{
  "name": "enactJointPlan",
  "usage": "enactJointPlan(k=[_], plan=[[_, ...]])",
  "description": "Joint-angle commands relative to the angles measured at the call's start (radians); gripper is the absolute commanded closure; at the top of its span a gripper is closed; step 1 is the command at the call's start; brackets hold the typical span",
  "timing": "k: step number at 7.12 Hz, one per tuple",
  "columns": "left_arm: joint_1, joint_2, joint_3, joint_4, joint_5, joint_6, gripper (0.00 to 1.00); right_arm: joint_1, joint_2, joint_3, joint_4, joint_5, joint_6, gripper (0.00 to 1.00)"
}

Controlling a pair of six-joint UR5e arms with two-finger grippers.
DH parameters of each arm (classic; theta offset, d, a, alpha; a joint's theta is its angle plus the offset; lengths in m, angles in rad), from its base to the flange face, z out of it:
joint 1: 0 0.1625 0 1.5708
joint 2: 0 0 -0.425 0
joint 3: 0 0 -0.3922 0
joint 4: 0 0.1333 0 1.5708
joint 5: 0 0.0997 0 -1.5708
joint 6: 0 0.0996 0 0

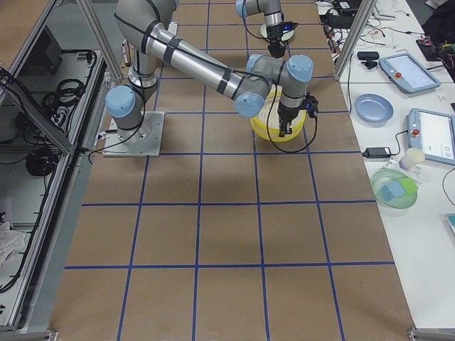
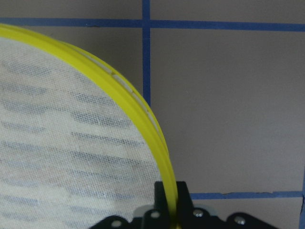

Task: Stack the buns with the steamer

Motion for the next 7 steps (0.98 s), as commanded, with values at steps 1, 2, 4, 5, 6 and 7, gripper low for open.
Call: enactJointPlan(k=[1, 2, 4, 5, 6, 7], plan=[[-0.007, -0.010, -0.007, 0.000, -0.002, -0.001, 0.00, 0.009, -0.011, 0.007, 0.003, -0.003, 0.019, 1.00], [-0.007, -0.005, -0.007, -0.004, -0.002, -0.009, 0.00, 0.016, -0.022, 0.007, 0.004, 0.000, 0.034, 1.00], [-0.022, 0.009, -0.007, 0.005, -0.013, -0.107, 0.00, 0.060, -0.036, 0.007, 0.013, -0.013, 0.051, 1.00], [-0.050, 0.013, -0.006, 0.005, -0.011, -0.134, 0.00, 0.080, -0.037, 0.007, 0.016, -0.013, 0.105, 1.00], [-0.053, 0.012, -0.006, -0.001, -0.013, -0.122, 0.00, 0.085, -0.039, 0.007, 0.015, -0.012, 0.114, 1.00], [-0.041, 0.037, 0.011, -0.004, -0.004, -0.075, 0.00, 0.089, -0.040, 0.008, 0.016, -0.012, 0.131, 1.00]])
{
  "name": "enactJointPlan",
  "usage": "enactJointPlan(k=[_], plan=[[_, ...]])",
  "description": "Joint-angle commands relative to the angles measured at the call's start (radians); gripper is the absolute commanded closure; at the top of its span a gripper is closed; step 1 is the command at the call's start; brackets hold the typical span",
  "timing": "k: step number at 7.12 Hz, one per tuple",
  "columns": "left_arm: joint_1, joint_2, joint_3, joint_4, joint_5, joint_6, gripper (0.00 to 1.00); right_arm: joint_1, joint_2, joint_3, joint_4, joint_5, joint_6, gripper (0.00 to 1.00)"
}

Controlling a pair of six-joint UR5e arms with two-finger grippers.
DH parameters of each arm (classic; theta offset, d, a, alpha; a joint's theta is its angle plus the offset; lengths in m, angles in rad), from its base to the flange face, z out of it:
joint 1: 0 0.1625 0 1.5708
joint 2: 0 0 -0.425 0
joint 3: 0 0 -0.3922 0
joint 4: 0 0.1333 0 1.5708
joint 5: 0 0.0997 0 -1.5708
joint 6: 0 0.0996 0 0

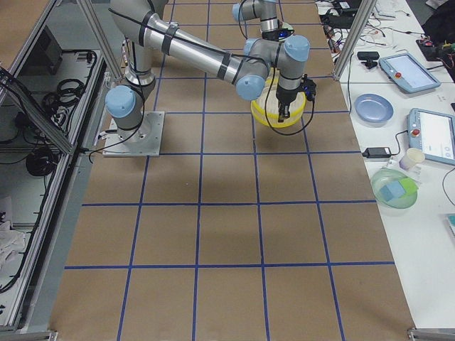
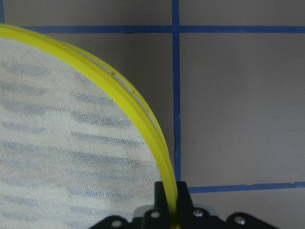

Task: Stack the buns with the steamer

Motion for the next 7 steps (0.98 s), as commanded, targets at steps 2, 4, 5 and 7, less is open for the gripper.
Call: enactJointPlan(k=[2, 4, 5, 7], plan=[[0.194, 0.108, 0.012, -0.178, 0.012, 0.396, 0.00, 0.037, -0.011, 0.028, -0.005, -0.001, 0.073, 1.00], [0.329, 0.169, 0.011, -0.338, 0.216, 0.754, 0.00, 0.152, -0.022, 0.033, -0.009, 0.002, 0.252, 1.00], [0.365, 0.171, 0.012, -0.358, 0.327, 0.924, 0.00, 0.222, -0.018, 0.033, -0.016, 0.000, 0.356, 1.00], [0.463, 0.141, 0.012, -0.345, 0.422, 1.154, 0.00, 0.275, 0.004, 0.033, -0.037, 0.006, 0.456, 1.00]])
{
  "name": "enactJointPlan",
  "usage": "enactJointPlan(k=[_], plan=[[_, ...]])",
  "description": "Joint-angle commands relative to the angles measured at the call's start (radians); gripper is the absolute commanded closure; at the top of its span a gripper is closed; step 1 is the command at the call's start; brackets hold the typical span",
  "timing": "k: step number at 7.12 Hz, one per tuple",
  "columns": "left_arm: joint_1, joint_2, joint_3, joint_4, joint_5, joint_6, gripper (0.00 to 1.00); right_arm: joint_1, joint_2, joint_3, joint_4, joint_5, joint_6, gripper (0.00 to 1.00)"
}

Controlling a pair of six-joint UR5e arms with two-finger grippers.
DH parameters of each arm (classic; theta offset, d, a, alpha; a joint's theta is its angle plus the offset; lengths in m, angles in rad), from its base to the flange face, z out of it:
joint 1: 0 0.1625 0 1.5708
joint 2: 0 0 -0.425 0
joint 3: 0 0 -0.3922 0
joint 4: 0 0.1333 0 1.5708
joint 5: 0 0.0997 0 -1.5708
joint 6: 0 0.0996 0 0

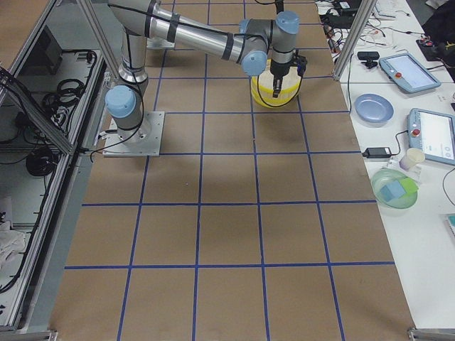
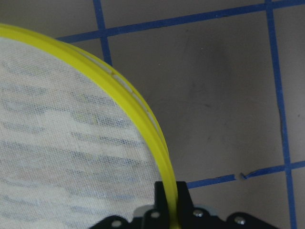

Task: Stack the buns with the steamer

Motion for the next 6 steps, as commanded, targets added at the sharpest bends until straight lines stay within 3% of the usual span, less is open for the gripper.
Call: enactJointPlan(k=[1, 4, 6], plan=[[0.090, -0.049, -0.003, 0.070, 0.059, 0.199, 0.00, 0.060, 0.016, 0.000, -0.082, 0.002, 0.078, 1.00], [0.147, -0.173, -0.014, 0.254, 0.059, 0.378, 0.00, 0.083, 0.062, 0.000, -0.100, 0.002, 0.141, 1.00], [0.147, -0.207, -0.015, 0.275, 0.056, 0.379, 0.01, 0.089, 0.074, 0.002, -0.095, 0.010, 0.152, 1.00]])
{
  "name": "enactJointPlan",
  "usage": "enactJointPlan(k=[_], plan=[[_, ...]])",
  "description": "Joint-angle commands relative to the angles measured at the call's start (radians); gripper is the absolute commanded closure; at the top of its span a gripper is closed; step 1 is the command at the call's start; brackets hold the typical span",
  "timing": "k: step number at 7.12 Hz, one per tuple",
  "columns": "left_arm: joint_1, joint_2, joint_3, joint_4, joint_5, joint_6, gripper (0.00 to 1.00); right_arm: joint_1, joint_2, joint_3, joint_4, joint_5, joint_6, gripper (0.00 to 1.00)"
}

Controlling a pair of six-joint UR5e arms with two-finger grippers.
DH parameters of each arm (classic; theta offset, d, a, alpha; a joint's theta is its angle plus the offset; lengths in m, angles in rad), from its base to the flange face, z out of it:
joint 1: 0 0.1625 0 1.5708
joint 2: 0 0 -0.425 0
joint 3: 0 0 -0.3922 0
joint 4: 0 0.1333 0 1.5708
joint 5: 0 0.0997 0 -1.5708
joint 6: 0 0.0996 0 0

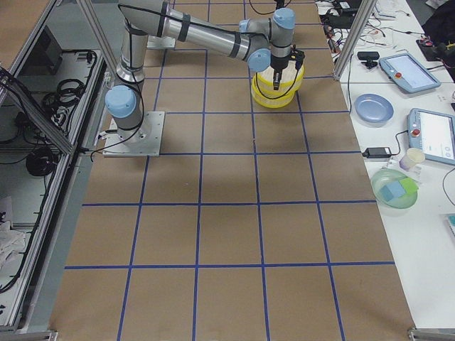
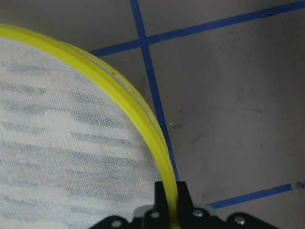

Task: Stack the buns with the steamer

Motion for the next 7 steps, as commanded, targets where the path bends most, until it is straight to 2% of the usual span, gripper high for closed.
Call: enactJointPlan(k=[1, 3, 6, 7], plan=[[0.004, -0.036, -0.003, 0.019, -0.002, 0.010, 0.06, 0.003, 0.007, 0.018, 0.005, 0.003, 0.002, 1.00], [0.004, -0.053, -0.005, 0.018, 0.001, 0.013, 0.17, 0.003, 0.008, 0.029, -0.007, 0.006, 0.002, 1.00], [0.004, -0.032, -0.003, 0.015, -0.002, 0.004, 0.17, 0.003, 0.025, 0.029, -0.032, 0.009, 0.005, 1.00], [0.004, -0.039, -0.008, 0.010, -0.006, -0.010, 0.23, 0.003, 0.025, 0.029, -0.032, 0.010, 0.005, 1.00]])
